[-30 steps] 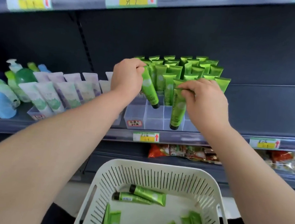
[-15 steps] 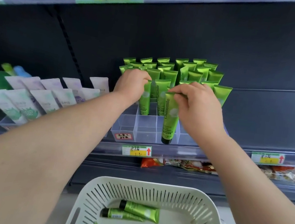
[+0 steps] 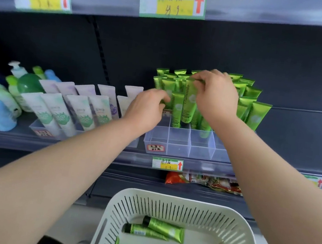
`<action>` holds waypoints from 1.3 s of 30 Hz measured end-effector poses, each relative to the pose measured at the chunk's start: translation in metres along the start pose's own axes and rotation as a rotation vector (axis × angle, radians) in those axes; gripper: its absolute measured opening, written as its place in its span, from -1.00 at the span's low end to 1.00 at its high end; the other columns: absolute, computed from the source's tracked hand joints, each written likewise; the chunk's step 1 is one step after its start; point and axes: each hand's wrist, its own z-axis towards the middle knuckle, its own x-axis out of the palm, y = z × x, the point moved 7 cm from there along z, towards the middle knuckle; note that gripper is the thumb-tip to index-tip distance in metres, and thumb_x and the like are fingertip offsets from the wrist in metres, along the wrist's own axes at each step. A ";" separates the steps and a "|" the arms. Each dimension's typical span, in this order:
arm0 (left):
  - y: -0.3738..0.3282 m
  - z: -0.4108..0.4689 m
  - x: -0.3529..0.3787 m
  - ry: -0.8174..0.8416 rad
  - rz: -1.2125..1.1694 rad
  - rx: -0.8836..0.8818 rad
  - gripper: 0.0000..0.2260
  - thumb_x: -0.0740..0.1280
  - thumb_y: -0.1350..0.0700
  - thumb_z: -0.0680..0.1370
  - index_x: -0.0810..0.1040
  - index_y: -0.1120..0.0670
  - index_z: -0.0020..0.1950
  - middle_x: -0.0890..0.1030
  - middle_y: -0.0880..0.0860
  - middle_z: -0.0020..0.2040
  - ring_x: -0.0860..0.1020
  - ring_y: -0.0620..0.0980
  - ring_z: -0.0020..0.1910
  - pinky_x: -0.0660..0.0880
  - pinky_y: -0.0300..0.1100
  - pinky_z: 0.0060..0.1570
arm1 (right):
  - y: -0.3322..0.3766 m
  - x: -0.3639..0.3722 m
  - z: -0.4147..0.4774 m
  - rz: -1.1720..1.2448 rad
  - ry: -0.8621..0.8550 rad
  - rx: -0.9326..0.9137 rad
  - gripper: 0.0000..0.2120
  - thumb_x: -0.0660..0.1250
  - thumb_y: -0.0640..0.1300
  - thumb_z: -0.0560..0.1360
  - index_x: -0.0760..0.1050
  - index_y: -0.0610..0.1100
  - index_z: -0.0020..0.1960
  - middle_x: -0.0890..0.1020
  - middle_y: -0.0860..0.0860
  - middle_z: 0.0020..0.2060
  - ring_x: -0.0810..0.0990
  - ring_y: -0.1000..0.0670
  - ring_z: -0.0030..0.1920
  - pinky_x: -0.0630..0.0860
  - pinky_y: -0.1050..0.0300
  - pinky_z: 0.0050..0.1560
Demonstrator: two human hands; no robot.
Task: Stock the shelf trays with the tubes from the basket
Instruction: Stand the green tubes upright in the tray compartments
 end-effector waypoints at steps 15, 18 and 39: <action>0.008 -0.016 0.002 0.049 -0.015 0.022 -0.76 0.24 0.25 0.60 0.60 0.07 0.20 0.59 0.02 0.18 0.52 0.02 0.16 0.47 -0.11 0.13 | -0.014 0.071 -0.005 -0.170 0.216 0.046 -0.70 0.22 -0.21 0.53 0.57 0.04 0.18 0.62 -0.05 0.05 0.44 -0.14 0.19 0.42 0.06 -0.16; 0.005 -0.019 0.004 0.049 -0.016 0.013 -0.77 0.24 0.24 0.60 0.60 0.06 0.19 0.59 0.02 0.18 0.52 0.02 0.16 0.48 -0.08 0.12 | -0.009 0.061 -0.007 -0.178 0.156 -0.008 -0.72 0.22 -0.17 0.55 0.55 0.01 0.20 0.60 -0.06 0.08 0.43 -0.16 0.18 0.37 0.06 -0.18; -0.013 -0.171 0.088 0.316 -0.076 -0.060 -0.77 0.25 0.22 0.58 0.62 0.03 0.16 0.60 -0.01 0.19 0.51 0.02 0.20 0.42 -0.06 0.22 | -0.059 0.039 -0.251 -0.157 0.295 -0.016 -0.80 0.26 -0.19 0.51 0.61 -0.07 0.07 0.63 -0.05 -0.05 0.51 -0.17 -0.03 0.49 -0.04 -0.16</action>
